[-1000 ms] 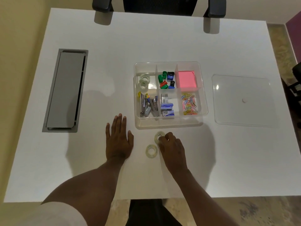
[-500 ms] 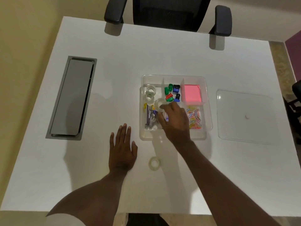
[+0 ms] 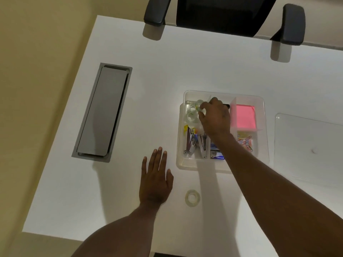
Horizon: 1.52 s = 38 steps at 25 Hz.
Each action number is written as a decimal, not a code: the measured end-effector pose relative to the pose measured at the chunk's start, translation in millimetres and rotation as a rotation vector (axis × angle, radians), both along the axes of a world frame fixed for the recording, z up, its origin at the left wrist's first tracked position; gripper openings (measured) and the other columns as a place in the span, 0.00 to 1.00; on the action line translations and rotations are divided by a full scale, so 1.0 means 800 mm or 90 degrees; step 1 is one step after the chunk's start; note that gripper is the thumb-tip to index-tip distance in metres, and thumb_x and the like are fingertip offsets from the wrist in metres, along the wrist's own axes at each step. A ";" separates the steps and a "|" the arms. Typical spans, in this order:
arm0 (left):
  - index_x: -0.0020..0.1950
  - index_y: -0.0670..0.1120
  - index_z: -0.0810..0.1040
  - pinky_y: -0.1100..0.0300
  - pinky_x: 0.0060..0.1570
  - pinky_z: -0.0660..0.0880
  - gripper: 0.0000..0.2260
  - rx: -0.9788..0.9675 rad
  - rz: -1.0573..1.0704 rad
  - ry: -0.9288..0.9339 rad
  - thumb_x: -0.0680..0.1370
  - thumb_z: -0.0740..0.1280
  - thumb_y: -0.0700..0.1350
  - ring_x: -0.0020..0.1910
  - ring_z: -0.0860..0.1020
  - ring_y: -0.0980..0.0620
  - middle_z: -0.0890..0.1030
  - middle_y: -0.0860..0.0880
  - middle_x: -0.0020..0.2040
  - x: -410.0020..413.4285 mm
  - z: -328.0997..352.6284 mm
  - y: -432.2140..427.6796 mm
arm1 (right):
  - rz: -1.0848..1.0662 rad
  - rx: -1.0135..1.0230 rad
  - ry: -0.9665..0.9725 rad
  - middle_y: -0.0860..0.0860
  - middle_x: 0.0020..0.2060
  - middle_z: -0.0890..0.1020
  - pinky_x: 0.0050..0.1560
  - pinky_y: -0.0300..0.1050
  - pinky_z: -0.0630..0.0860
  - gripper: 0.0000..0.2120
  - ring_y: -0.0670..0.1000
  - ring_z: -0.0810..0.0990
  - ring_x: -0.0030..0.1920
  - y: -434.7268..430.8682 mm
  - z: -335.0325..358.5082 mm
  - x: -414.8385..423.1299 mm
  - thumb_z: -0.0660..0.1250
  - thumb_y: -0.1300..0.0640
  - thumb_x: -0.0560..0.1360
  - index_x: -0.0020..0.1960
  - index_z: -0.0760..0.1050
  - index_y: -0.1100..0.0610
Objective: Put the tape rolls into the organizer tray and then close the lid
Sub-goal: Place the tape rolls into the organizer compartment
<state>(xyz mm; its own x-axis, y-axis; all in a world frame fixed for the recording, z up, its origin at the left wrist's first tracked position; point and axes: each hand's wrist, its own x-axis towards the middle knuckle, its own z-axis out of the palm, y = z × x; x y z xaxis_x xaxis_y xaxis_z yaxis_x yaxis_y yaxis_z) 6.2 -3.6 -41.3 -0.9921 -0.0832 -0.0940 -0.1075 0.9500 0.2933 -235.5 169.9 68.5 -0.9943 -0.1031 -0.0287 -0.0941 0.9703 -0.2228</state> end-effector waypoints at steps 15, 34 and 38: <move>0.88 0.51 0.49 0.41 0.86 0.52 0.31 -0.006 0.001 -0.011 0.86 0.52 0.55 0.88 0.47 0.51 0.50 0.50 0.88 -0.003 0.003 0.000 | 0.013 -0.021 0.101 0.56 0.43 0.78 0.47 0.53 0.75 0.04 0.57 0.77 0.44 -0.005 0.002 0.025 0.68 0.62 0.75 0.47 0.81 0.60; 0.87 0.49 0.54 0.39 0.85 0.52 0.29 -0.002 -0.005 0.018 0.86 0.50 0.56 0.87 0.52 0.48 0.55 0.47 0.88 -0.002 0.010 0.001 | 0.079 -0.210 0.046 0.50 0.51 0.80 0.49 0.45 0.78 0.09 0.49 0.77 0.49 0.031 -0.056 0.296 0.68 0.50 0.78 0.55 0.78 0.53; 0.87 0.49 0.53 0.39 0.85 0.51 0.29 -0.001 -0.001 0.026 0.86 0.51 0.56 0.87 0.52 0.48 0.55 0.47 0.88 -0.001 0.010 0.000 | 0.107 -0.147 -0.021 0.50 0.57 0.78 0.52 0.46 0.80 0.14 0.50 0.77 0.53 0.049 -0.075 0.358 0.70 0.46 0.77 0.59 0.76 0.51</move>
<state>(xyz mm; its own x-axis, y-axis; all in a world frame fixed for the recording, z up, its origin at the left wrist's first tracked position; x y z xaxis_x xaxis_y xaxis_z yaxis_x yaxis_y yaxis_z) 5.5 -3.6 -33.3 -0.9952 -0.0812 -0.0538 -0.0935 0.9505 0.2962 50.6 209.4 8.6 -0.9615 -0.2743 -0.0176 -0.2387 0.8648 -0.4417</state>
